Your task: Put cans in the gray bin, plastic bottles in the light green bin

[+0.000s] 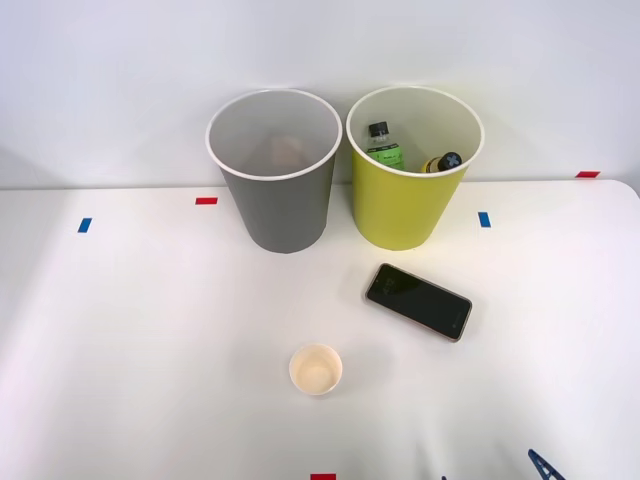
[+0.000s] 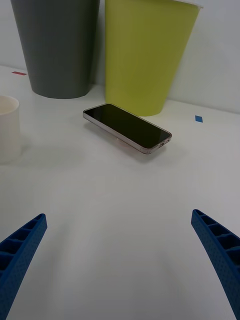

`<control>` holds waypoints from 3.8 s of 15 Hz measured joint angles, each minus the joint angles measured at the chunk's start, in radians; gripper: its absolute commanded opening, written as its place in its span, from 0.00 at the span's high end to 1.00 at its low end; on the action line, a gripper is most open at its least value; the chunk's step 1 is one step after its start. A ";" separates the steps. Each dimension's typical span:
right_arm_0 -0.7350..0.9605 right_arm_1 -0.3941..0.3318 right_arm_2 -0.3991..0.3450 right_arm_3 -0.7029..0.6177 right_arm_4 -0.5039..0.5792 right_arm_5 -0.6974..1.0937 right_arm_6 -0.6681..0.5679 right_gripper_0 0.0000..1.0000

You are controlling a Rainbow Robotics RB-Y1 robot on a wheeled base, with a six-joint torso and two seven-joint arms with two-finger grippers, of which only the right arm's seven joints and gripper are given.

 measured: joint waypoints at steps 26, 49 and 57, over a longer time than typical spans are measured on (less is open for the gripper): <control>0.000 0.000 0.000 0.000 0.000 0.000 0.000 0.00; 0.000 0.000 0.000 0.000 0.000 0.000 0.000 0.00; 0.000 0.000 0.000 0.000 0.000 0.000 0.000 0.00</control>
